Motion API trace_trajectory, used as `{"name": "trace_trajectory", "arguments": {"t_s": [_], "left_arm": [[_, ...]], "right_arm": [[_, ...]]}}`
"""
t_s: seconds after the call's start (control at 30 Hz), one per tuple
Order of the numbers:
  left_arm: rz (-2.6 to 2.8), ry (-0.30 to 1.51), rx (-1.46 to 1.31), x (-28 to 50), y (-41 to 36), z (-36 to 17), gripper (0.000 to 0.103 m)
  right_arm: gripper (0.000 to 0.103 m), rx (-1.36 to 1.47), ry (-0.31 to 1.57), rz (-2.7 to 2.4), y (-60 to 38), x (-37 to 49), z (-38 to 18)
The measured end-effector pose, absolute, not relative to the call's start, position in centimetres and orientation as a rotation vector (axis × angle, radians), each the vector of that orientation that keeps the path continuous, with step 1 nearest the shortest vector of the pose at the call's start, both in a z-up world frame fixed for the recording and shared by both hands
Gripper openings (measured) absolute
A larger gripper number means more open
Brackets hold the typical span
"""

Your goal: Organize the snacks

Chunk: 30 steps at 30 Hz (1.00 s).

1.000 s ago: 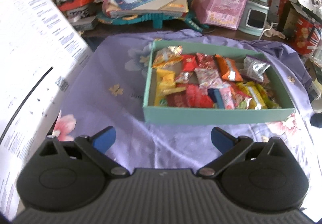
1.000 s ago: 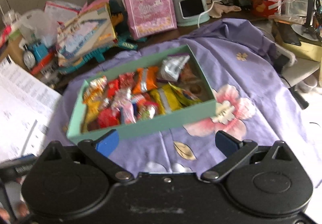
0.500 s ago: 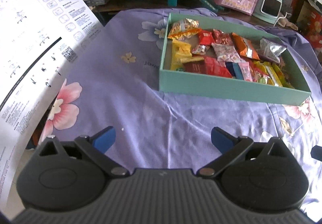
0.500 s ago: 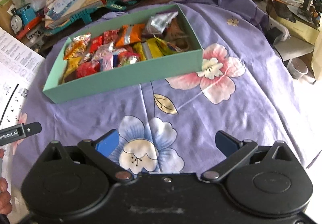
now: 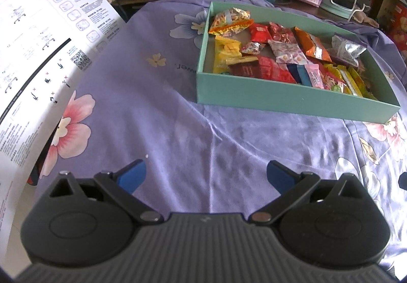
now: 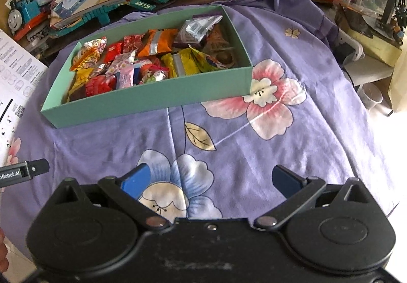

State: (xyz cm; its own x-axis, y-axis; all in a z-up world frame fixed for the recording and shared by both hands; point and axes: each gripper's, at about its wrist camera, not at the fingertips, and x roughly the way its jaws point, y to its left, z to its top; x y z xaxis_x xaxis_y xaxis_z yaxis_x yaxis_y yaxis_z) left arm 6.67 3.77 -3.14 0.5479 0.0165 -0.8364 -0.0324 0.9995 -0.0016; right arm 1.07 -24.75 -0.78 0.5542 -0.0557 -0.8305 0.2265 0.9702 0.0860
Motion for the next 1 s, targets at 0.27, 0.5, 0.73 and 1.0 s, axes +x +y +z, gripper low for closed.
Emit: {"name": "trace_trajectory", "arguments": {"t_s": [0.27,0.5,0.73,1.0], "left_arm": [[0.027,0.985,-0.020,7.2,3.6,-2.8,0.103],[0.026,0.977,-0.018,7.7,3.5,-2.1,0.103],[0.032,0.972,-0.015,8.0,3.6,-1.7,0.103],[0.030,0.957,-0.008,8.0,3.7,-1.1,0.103]], "right_arm": [[0.103,0.175,0.973,-0.169,-24.9,1.9,-0.6],[0.103,0.172,0.959,-0.171,-25.0,2.5,-0.1],[0.103,0.167,0.950,-0.167,-24.9,2.9,0.3],[0.103,0.160,0.943,-0.156,-24.9,3.3,0.6]]}}
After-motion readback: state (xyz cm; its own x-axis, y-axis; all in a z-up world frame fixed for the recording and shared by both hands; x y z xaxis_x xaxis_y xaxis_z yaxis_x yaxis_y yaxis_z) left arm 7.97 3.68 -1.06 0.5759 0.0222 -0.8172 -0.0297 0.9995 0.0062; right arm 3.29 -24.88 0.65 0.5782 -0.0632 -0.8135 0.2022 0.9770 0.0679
